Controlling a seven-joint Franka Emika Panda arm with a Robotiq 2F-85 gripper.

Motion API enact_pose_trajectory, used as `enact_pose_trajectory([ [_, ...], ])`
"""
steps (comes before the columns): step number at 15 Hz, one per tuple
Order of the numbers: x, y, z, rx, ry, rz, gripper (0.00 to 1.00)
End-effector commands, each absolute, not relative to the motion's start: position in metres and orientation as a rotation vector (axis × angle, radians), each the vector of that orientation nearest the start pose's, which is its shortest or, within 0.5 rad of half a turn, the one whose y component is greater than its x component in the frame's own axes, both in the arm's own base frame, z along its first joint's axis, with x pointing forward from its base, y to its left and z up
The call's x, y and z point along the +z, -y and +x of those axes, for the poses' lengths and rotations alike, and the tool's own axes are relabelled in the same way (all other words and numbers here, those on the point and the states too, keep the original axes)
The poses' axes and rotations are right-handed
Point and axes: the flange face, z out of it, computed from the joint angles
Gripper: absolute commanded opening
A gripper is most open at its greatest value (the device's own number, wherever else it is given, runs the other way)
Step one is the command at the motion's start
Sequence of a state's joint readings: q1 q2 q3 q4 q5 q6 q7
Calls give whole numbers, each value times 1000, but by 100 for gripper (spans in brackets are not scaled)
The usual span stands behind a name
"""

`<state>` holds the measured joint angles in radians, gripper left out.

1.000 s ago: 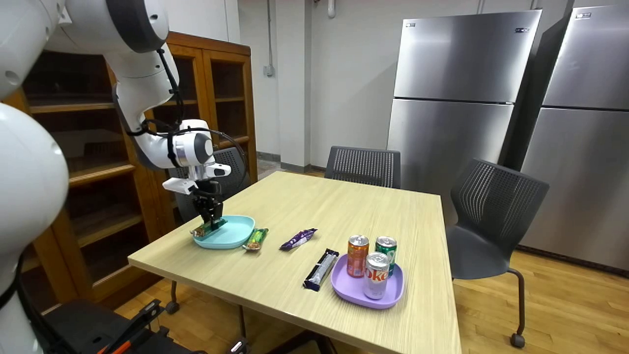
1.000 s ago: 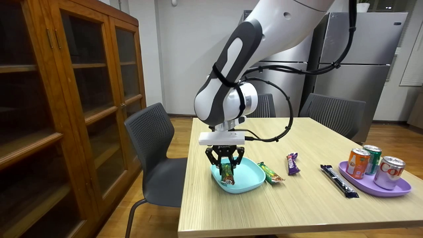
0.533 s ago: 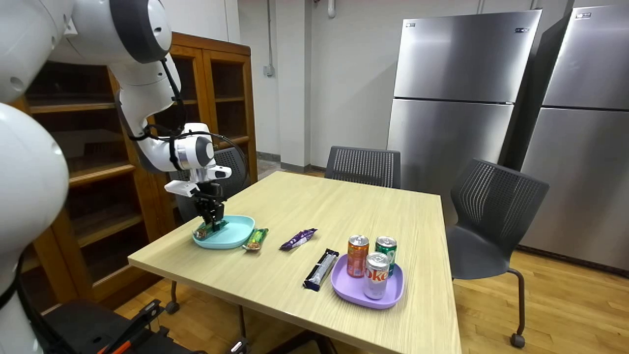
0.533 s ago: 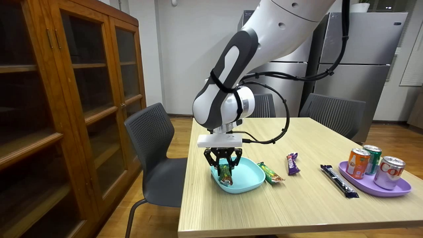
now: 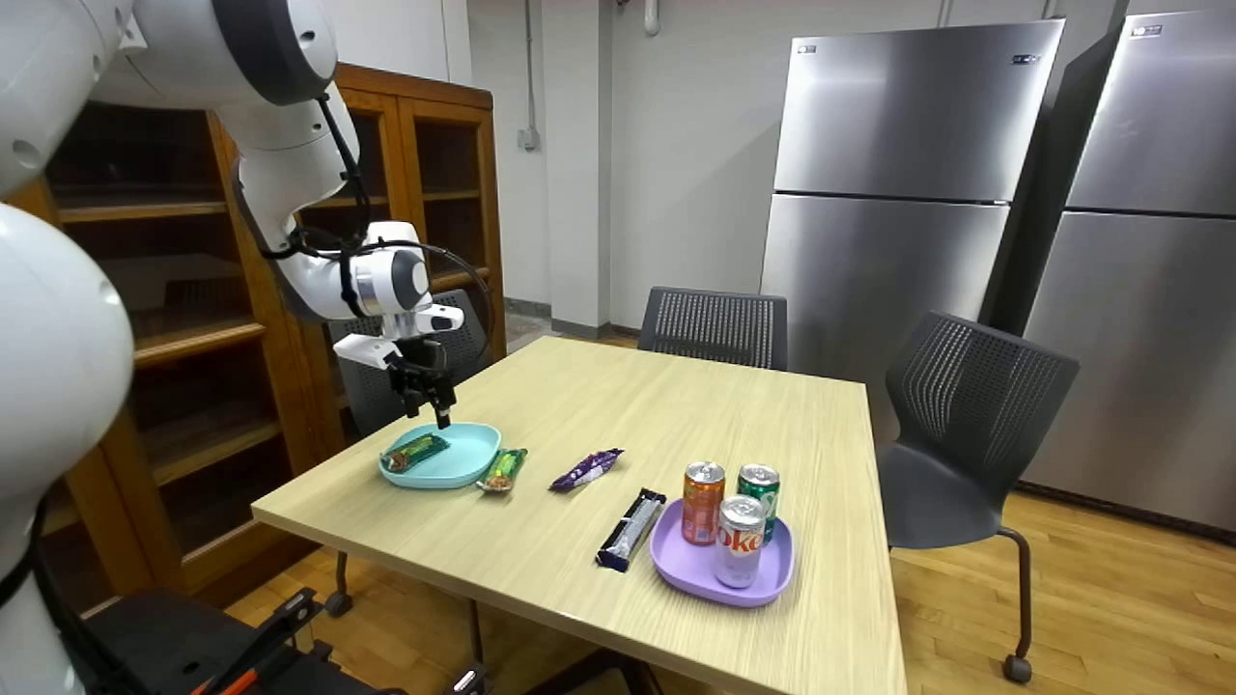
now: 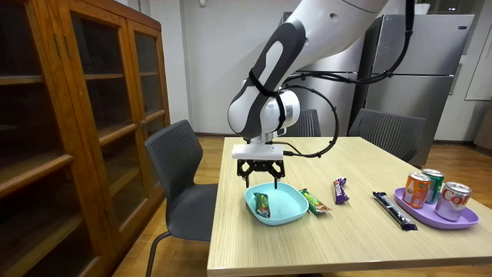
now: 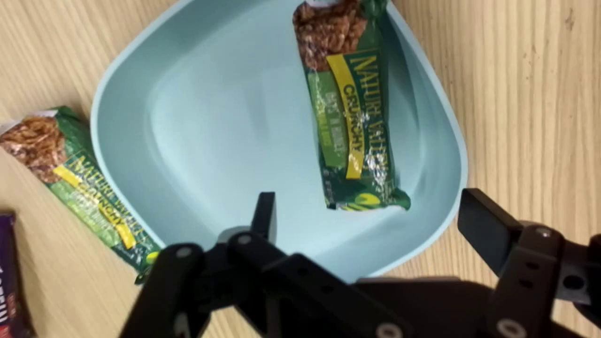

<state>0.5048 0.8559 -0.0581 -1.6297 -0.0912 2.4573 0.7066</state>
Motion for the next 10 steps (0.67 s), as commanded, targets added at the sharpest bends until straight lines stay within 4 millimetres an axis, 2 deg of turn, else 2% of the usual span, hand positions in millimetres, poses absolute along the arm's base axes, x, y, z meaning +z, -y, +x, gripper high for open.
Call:
enact_pose_trajectory([
  [1,154,-266,607,-132,-304,-3191,100],
  [5,180,-217,609,-206,-388,-3144,100],
  [10,190,-146,612,-221,-516,-3126,100],
])
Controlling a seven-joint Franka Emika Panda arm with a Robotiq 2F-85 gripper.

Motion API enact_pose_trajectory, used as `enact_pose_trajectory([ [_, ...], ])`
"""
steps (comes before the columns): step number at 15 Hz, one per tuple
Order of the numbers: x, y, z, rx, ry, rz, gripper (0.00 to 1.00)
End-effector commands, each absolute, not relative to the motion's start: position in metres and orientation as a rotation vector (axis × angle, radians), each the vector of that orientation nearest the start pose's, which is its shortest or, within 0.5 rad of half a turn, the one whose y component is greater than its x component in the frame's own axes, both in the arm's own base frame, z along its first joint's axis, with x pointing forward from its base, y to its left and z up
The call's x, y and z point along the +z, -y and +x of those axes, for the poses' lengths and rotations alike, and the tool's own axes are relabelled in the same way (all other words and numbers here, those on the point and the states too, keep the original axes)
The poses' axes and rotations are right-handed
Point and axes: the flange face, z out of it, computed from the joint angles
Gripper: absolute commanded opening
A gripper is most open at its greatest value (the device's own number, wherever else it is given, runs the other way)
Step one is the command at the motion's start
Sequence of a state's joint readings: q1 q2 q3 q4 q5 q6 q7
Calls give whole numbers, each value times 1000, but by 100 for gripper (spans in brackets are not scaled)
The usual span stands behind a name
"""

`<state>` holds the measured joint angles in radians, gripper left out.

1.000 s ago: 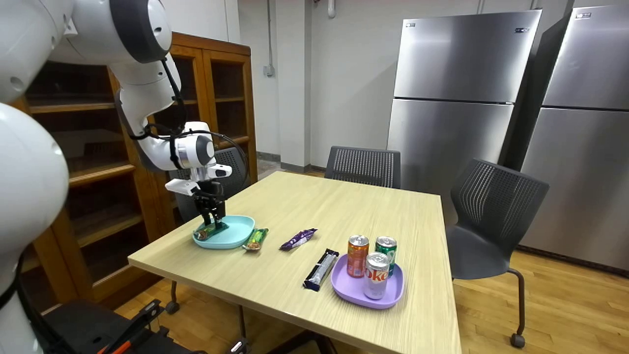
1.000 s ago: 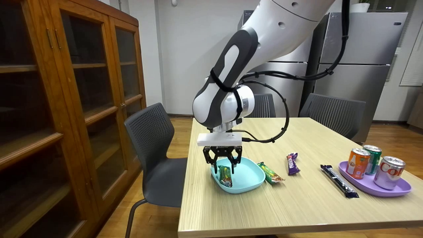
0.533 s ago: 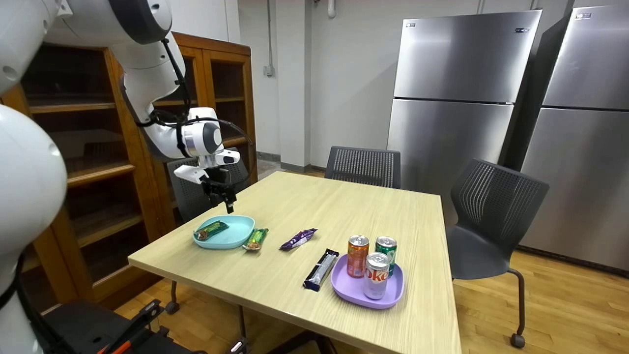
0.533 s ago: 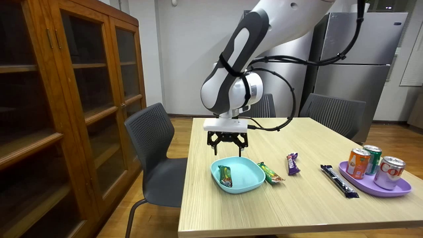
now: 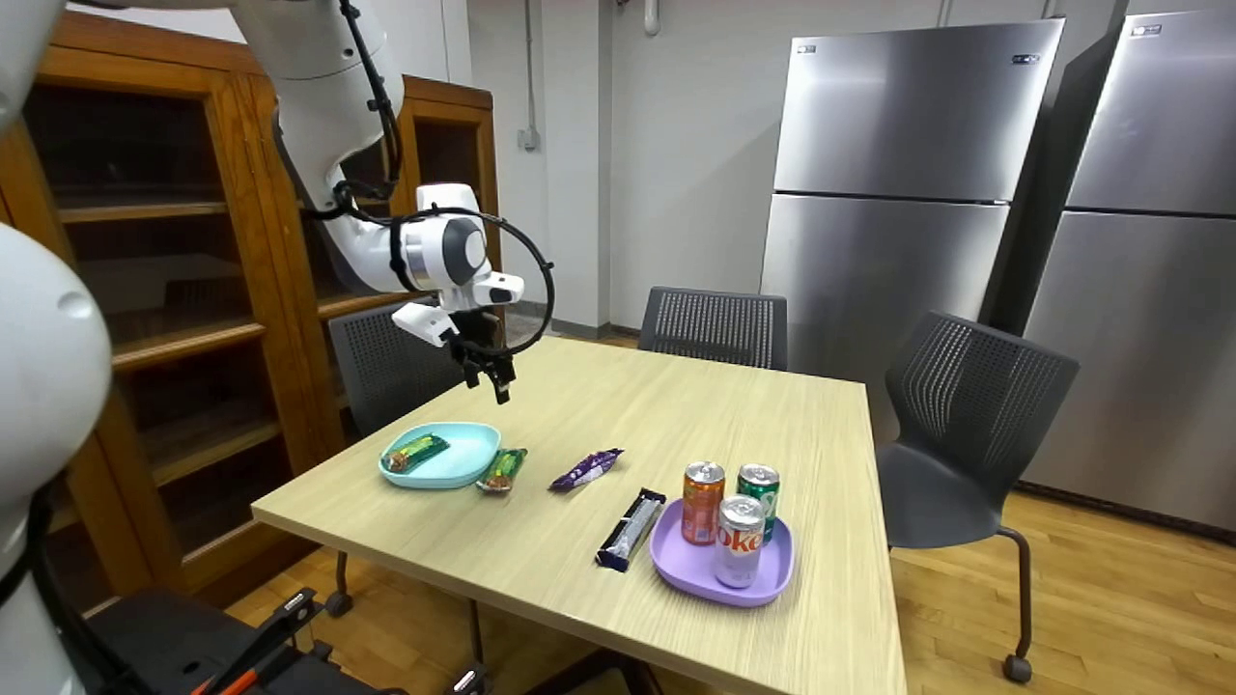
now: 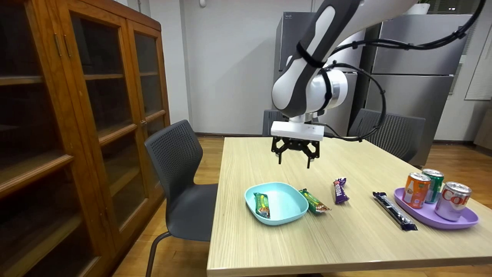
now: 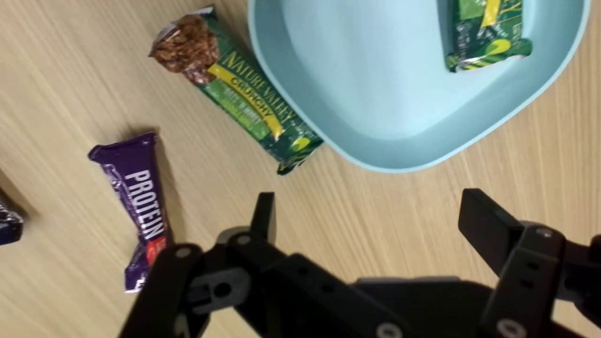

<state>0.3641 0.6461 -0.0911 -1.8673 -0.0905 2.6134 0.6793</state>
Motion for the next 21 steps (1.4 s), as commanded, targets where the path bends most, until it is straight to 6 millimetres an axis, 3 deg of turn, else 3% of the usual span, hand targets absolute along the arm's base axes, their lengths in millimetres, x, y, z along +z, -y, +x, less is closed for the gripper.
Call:
enact_pose_trajectory([
  [1,191,-132,612,-219,-540,-3122,100],
  [7,187,-61,619,-181,-698,-3138,100],
  [8,180,-76,623,-200,-672,-3137,100],
  [10,178,-67,624,-199,-693,-3140,100],
  [16,172,-77,621,-187,-671,-3142,100],
  [21,159,-61,629,-187,-694,-3166,100],
])
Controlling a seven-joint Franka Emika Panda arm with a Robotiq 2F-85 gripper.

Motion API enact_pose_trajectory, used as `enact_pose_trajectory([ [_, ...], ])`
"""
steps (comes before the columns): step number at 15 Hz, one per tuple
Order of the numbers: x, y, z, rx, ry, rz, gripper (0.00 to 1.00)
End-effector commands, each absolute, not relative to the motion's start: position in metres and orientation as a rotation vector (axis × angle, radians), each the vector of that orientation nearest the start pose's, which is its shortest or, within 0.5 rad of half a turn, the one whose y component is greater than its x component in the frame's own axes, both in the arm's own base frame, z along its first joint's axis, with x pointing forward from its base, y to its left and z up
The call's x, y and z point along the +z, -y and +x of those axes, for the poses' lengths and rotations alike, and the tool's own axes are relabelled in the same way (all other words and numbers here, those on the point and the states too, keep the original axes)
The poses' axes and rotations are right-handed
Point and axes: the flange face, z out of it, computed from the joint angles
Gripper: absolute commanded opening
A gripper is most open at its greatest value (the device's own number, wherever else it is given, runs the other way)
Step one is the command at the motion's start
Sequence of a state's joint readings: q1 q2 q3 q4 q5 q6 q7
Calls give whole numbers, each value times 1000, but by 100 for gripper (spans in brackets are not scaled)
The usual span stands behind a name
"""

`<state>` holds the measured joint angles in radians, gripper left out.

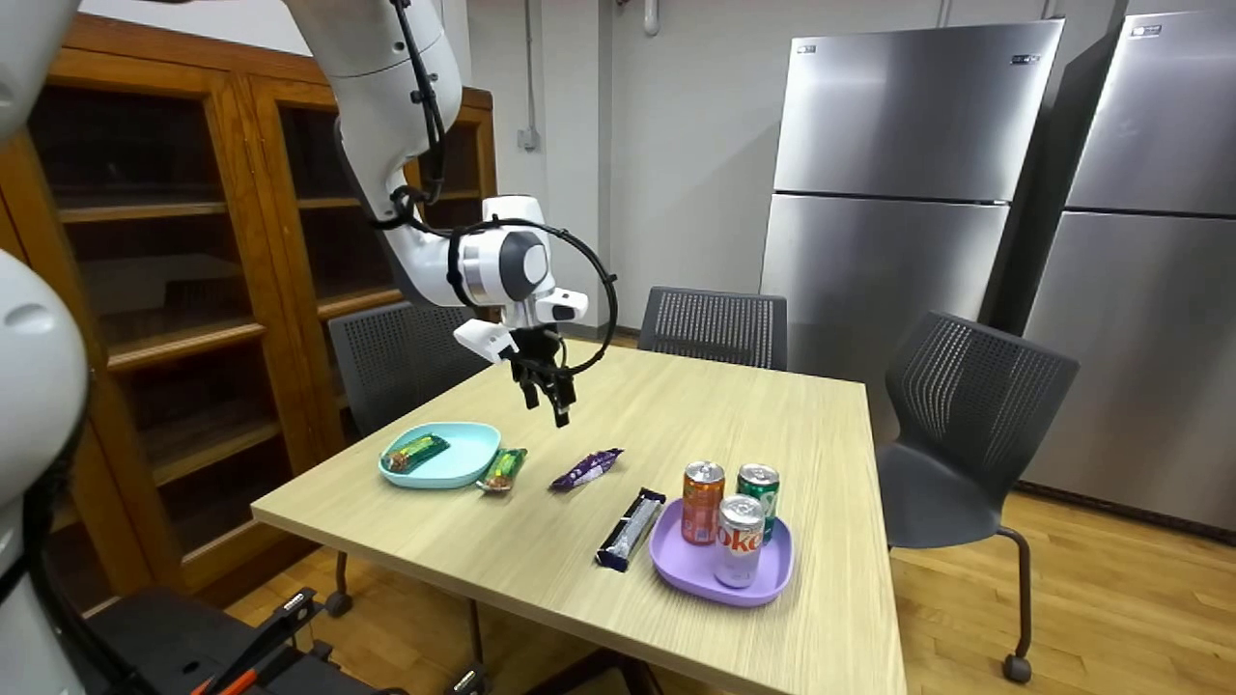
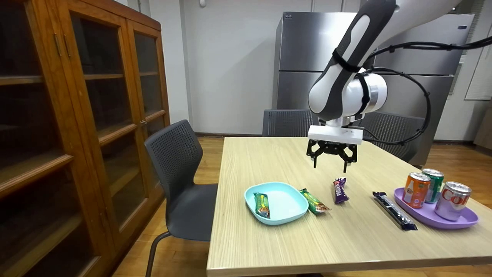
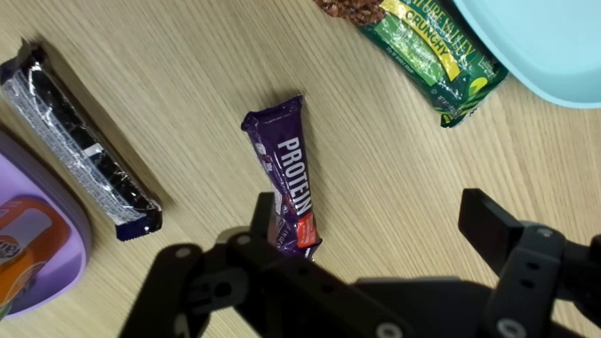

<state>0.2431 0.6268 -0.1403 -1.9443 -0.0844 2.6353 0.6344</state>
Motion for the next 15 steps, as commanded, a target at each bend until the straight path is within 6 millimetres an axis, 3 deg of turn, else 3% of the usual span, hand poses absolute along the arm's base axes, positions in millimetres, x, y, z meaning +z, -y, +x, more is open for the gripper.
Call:
enact_pose_trajectory([
  [1,155,-55,631,-191,-698,-3172,100],
  [15,96,-14,674,-193,-790,-3178,100],
])
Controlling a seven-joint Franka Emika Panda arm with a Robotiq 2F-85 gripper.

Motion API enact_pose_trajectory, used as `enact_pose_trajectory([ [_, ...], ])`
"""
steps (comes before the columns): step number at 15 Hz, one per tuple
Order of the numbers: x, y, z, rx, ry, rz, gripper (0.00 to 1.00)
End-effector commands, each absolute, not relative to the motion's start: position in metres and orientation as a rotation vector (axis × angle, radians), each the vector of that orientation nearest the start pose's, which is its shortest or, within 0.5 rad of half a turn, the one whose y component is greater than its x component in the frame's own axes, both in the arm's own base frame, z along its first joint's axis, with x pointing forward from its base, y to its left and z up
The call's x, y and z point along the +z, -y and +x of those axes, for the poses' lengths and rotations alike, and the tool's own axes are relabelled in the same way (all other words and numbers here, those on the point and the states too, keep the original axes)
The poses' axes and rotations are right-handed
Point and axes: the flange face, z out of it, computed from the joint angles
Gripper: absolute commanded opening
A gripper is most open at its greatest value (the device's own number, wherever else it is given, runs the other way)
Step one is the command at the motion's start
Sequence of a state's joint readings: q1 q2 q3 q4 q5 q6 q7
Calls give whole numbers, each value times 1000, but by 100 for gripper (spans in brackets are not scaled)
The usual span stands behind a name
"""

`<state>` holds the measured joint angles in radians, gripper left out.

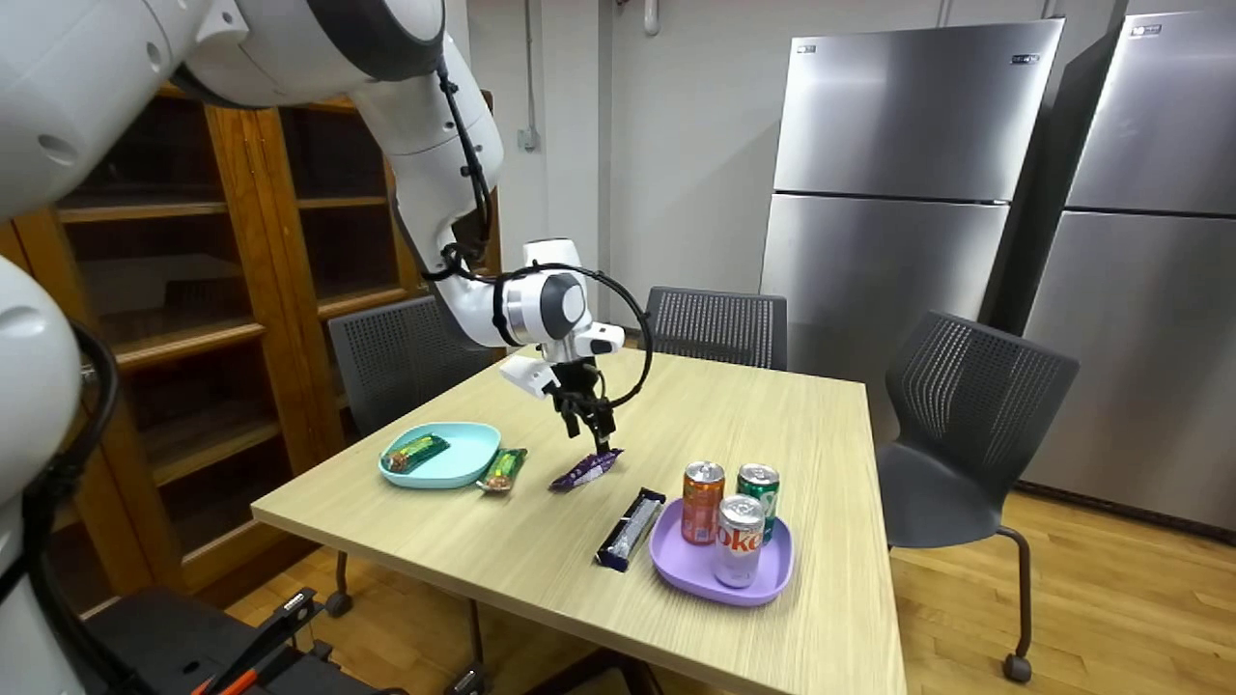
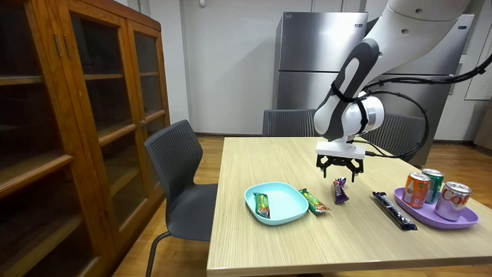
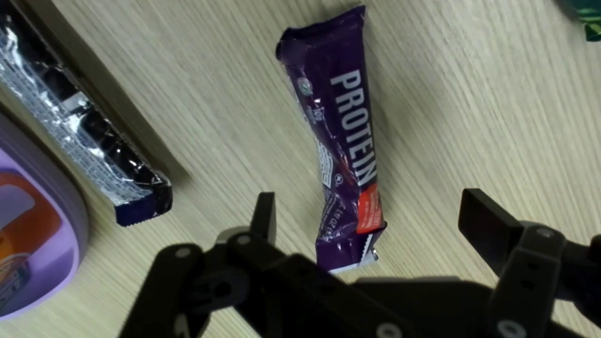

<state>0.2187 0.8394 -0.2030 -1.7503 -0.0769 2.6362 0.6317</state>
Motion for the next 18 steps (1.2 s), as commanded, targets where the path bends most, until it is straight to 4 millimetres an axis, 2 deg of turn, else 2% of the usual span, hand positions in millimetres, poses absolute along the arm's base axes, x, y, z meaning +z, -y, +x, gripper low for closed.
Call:
enact_pose_trajectory([
  [1,92,-11,676,-193,-808,-3169,100],
  [5,79,-6,683,-172,-846,-3133,100],
  [12,67,-11,686,-146,-861,-3085,100],
  [13,67,-11,687,-147,-865,-3079,75],
  [14,67,-11,687,-151,-872,-3074,74],
  [18,70,-7,687,-161,-898,-3061,42],
])
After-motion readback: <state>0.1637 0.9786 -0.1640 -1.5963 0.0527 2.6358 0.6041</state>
